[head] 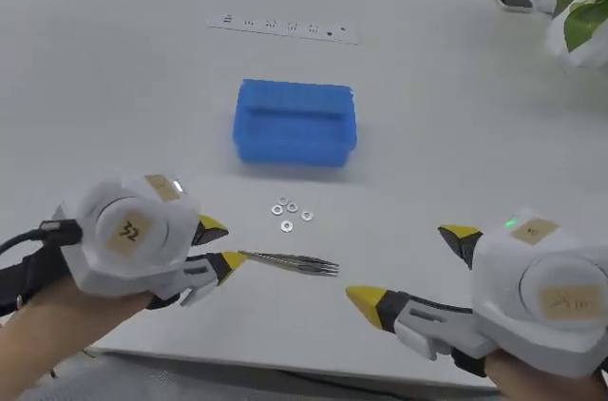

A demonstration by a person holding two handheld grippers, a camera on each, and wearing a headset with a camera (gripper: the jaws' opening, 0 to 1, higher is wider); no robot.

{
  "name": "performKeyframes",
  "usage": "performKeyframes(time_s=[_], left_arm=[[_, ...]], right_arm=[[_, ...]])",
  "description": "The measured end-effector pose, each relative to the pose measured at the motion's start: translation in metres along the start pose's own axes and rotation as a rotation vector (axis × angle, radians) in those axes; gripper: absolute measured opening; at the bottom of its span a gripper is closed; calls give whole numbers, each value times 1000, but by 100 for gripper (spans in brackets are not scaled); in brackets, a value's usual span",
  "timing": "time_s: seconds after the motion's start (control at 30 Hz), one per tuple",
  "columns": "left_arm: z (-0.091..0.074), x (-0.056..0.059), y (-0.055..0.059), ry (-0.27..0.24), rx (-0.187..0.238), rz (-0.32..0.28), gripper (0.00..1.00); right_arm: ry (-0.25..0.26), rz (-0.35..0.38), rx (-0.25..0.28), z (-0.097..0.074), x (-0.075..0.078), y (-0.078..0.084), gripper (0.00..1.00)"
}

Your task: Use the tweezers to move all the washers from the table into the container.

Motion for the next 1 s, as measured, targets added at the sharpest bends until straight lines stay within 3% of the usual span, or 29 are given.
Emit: performKeyframes(time_s=[0.1, 0.23, 0.57, 0.6, 0.9, 1.0], left_arm=[[11, -6, 8, 19, -26, 9, 10], [23, -11, 17, 49, -69, 40, 10], [37, -6, 32, 134, -158, 131, 4], [40, -5, 29, 136, -141, 130, 3], [34, 11, 29, 190, -154, 178, 0], [27, 19, 21, 204, -149, 196, 0]], right_arm=[[-1, 7, 1, -1, -1, 0, 72], [-2, 9, -3, -2, -1, 1, 72], [-12, 29, -20, -2, -5, 8, 71], [-14, 18, -26, -2, -6, 9, 71], [-27, -30, -25, 0, -10, 4, 70], [-50, -45, -22, 2, -14, 0, 67]])
Point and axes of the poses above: the centre of the closed fingertips' face, and the gripper's own axes: z roughly forward along the fingers, x roughly to its right, y roughly out of its underside, the point moved 3 cm from there along -z, roughly backward along the fingers, and after that the axes turned 10 degrees about x, right-handed, at the moved point
